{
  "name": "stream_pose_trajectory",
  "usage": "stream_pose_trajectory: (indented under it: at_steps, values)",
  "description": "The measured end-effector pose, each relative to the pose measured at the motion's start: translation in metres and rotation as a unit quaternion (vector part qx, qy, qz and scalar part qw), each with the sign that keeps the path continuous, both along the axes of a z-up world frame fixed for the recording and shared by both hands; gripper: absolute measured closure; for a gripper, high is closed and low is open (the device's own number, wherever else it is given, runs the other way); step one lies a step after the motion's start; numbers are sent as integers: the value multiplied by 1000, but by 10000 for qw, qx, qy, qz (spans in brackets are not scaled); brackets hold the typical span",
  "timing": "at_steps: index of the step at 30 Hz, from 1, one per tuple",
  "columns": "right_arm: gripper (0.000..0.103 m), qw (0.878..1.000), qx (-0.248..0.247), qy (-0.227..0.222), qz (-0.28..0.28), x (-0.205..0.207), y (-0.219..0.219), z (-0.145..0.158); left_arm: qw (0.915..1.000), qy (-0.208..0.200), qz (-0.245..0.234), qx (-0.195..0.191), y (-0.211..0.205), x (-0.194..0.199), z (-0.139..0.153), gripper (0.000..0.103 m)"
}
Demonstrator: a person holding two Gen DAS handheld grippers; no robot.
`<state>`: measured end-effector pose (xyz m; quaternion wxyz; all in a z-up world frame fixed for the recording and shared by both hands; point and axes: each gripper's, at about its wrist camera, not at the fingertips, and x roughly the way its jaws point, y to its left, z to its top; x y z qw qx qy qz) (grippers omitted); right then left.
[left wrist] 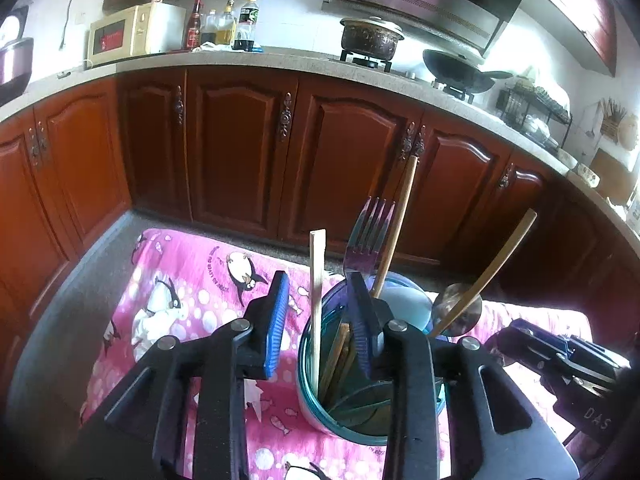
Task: Organize utensils
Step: 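Lower the chopsticks into the floral cup while both tools open, then withdraw both tools from the cup toward the last utensils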
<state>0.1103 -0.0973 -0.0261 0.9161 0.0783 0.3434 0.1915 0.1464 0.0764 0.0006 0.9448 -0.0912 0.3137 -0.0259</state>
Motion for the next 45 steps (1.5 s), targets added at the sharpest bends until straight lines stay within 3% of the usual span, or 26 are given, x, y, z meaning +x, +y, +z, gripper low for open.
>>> stream_pose_trajectory:
  at_steps: [6, 12, 16, 29, 45]
  values:
    - [72, 9999, 127, 1, -47, -4, -6, 4, 10000, 42, 24, 43, -1, -5, 2, 63]
    - [72, 9999, 140, -83, -15, -15, -8, 14, 9999, 73, 56, 107, -3, -15, 9, 56]
    - [67, 9999, 113, -123, -29, -25, -8, 17, 9998, 12, 54, 164, -5, -28, 17, 47]
    - [62, 9998, 47, -24, -212, -61, -33, 16, 9992, 117, -114, 365, -30, -74, 26, 46]
    - [61, 9967, -155, 275, -748, -114, -96, -6, 9956, 303, -764, 451, -88, -116, 14, 44]
